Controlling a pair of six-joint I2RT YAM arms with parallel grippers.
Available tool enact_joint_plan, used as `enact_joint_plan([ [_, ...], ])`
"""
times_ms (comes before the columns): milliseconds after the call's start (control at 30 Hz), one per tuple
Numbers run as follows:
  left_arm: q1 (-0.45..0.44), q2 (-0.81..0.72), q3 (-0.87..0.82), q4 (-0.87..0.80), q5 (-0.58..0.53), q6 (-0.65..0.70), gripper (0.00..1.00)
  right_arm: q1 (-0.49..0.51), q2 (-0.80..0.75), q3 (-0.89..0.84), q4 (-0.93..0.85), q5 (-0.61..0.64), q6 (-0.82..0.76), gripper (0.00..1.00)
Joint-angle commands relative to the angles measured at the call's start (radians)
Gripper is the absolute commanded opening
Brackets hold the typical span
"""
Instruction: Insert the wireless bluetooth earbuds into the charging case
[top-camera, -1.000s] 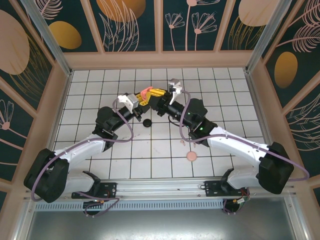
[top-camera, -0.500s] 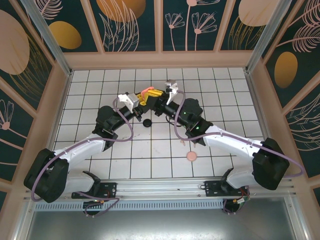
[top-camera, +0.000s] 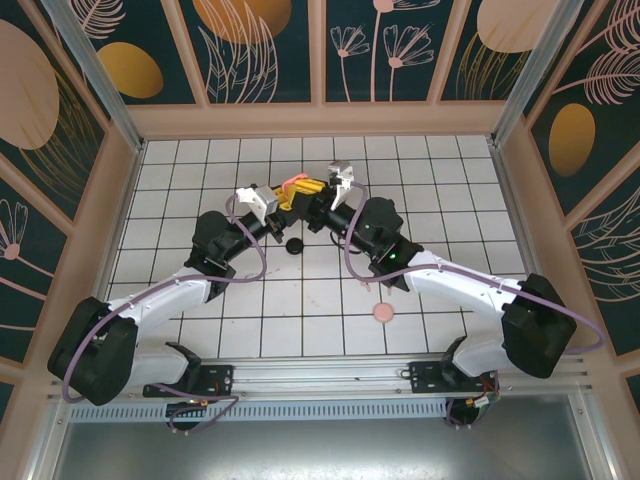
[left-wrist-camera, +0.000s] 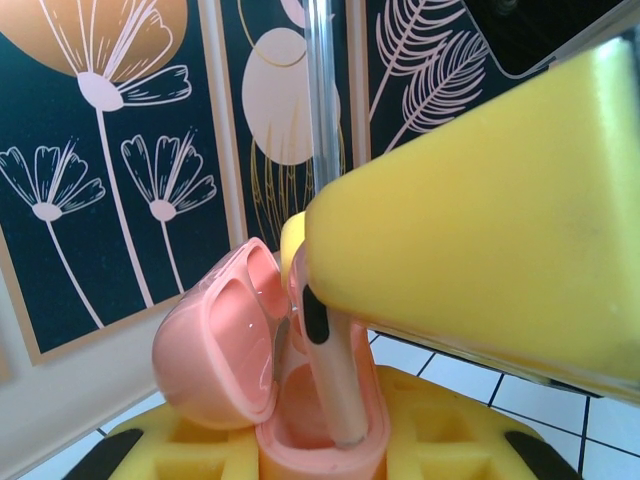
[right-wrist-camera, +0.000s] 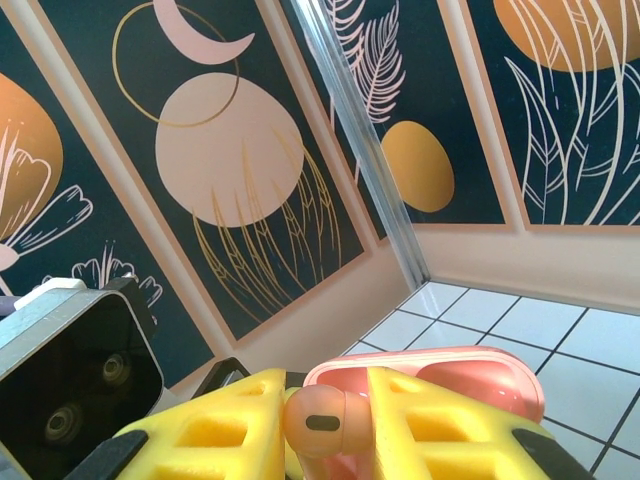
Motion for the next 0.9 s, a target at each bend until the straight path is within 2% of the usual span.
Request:
enact_joint_plan([
  [0,-0.006,-0.022,0.03,0.047,0.047,-0.015,0.0,0.005,0.023,0.003,0.026,0.026,-0.03,0.24],
  [600,-0.006,-0.04,0.039,0.039,0.04,-0.009,0.0,0.021,0.019,-0.078,0.031,0.043,-0.073,0.24],
  [867,-0.007,-0.036,0.033,0.036,0.04,-0.013,0.0,0.025,0.011,-0.064,-0.001,0.084,-0.054,0.34],
])
